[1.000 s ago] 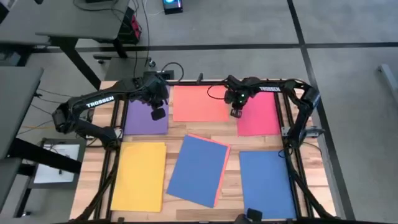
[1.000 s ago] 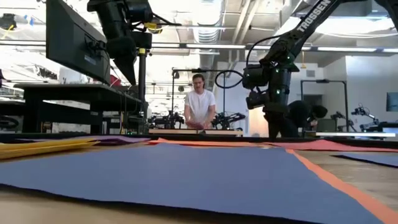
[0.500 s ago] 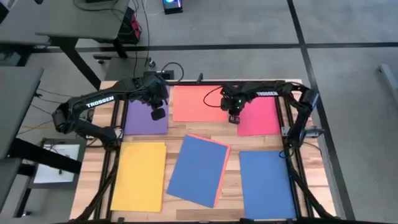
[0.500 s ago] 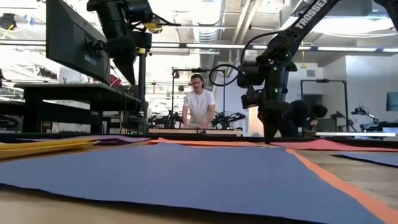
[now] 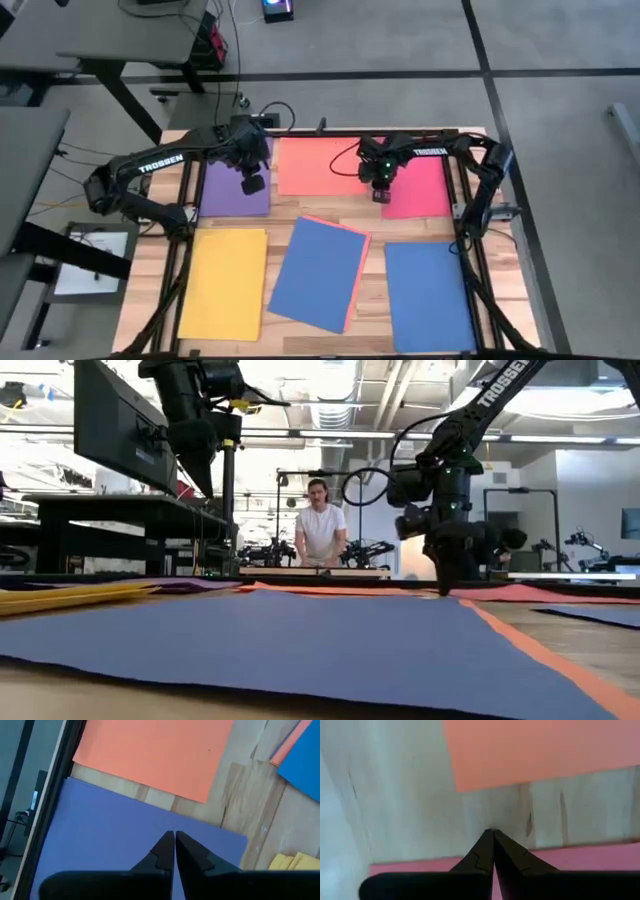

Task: Organize paper
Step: Stack the pink paper on top of the other pink paper

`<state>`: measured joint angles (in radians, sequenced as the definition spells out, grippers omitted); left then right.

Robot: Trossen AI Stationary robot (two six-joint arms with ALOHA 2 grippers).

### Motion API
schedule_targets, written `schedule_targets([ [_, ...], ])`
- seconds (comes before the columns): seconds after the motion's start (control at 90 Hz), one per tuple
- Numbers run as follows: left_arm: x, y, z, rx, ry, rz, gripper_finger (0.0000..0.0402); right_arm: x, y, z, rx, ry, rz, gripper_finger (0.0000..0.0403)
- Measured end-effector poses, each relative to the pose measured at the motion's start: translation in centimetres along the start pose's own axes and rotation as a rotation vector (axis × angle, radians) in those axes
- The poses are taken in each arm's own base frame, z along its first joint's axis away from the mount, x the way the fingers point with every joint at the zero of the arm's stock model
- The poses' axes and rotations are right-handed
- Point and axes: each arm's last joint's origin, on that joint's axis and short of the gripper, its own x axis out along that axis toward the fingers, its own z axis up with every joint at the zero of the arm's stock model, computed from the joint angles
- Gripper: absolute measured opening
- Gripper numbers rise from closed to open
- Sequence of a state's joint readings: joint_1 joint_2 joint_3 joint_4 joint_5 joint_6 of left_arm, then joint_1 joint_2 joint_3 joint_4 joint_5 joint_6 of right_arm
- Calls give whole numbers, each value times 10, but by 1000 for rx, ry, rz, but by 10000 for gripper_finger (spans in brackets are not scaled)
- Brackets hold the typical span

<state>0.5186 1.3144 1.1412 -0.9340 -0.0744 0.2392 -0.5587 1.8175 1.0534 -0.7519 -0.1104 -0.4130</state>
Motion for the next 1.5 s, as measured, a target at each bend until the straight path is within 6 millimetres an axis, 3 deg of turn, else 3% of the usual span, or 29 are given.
schedule_targets([
  [0.389,0,0,0,1,1,0,0,0,2,-5,-2,65,-8,0],
  [0.667,0,0,0,4,1,0,0,-10,4,6,-27,58,-38,0],
  [1.289,0,0,0,5,0,0,0,-8,34,19,-129,30,-8,0],
  [1.5,0,0,0,3,4,-1,0,1,39,10,-132,75,14,0],
])
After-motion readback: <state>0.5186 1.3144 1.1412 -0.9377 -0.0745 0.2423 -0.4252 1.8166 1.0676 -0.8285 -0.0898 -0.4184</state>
